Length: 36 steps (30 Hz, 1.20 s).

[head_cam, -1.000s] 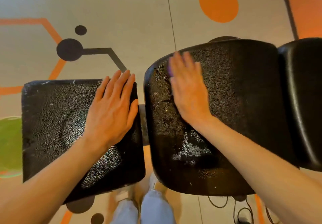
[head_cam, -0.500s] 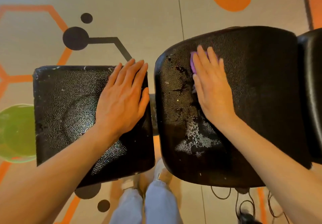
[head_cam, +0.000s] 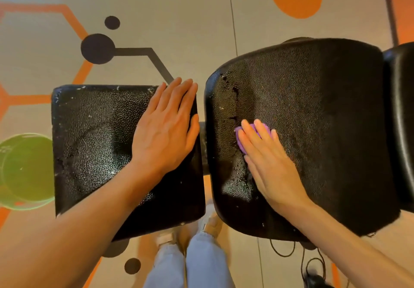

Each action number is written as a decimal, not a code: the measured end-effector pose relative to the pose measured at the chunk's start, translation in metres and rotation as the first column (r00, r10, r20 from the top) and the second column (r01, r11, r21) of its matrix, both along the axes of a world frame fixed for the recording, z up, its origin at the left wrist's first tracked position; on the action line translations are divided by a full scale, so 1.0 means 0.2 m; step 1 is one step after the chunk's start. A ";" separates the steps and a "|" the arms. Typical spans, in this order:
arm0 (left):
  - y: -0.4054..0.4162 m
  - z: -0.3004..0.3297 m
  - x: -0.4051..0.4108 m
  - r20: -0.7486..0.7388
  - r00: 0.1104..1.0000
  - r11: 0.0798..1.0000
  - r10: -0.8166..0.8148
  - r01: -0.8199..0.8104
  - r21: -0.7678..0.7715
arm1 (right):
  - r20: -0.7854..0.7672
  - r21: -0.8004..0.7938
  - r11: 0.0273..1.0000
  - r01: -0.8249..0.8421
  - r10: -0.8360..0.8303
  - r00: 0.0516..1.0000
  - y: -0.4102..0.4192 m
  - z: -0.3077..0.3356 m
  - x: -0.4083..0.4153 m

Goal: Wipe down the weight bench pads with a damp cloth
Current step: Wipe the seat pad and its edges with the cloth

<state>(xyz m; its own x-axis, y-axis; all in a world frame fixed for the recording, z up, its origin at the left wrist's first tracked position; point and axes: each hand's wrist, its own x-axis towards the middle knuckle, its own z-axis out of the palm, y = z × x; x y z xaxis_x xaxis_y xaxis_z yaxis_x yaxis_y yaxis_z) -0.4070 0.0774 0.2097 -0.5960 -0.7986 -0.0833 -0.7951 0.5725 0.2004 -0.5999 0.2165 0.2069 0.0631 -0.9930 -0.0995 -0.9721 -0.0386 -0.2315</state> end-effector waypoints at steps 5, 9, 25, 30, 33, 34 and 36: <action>0.00 -0.01 0.00 -0.021 1.000 1.000 0.001 -0.001 -0.007 | 0.033 -0.113 0.984 0.134 -0.131 0.991 -0.43 -0.04 -0.04; 0.01 -0.01 0.00 -0.035 0.999 1.000 0.006 -0.006 -0.009 | -0.001 -0.164 0.963 0.212 -0.215 0.977 -0.50 -0.06 0.05; 0.00 -0.01 0.01 -0.068 0.998 1.000 -0.017 0.017 -0.011 | -0.078 -0.066 0.992 -0.107 0.102 0.992 -0.05 -0.04 0.19; 0.12 0.03 0.07 -0.084 0.996 0.999 -0.043 0.043 -0.006 | -0.123 -0.097 0.994 -0.051 0.038 0.992 -0.50 -0.03 0.12; 0.25 0.03 0.11 -0.060 0.998 1.000 -0.025 0.026 0.009 | -0.092 -0.151 0.985 0.080 -0.094 0.991 -0.64 -0.03 0.16; 0.28 0.02 0.12 -0.053 0.998 1.000 -0.020 0.020 0.006 | -0.118 -0.159 0.987 0.020 -0.039 0.992 -0.55 -0.05 0.18; 0.30 0.01 0.13 -0.044 0.999 1.000 -0.004 0.004 -0.007 | -0.140 -0.116 0.983 -0.142 0.125 0.982 -0.26 -0.06 0.21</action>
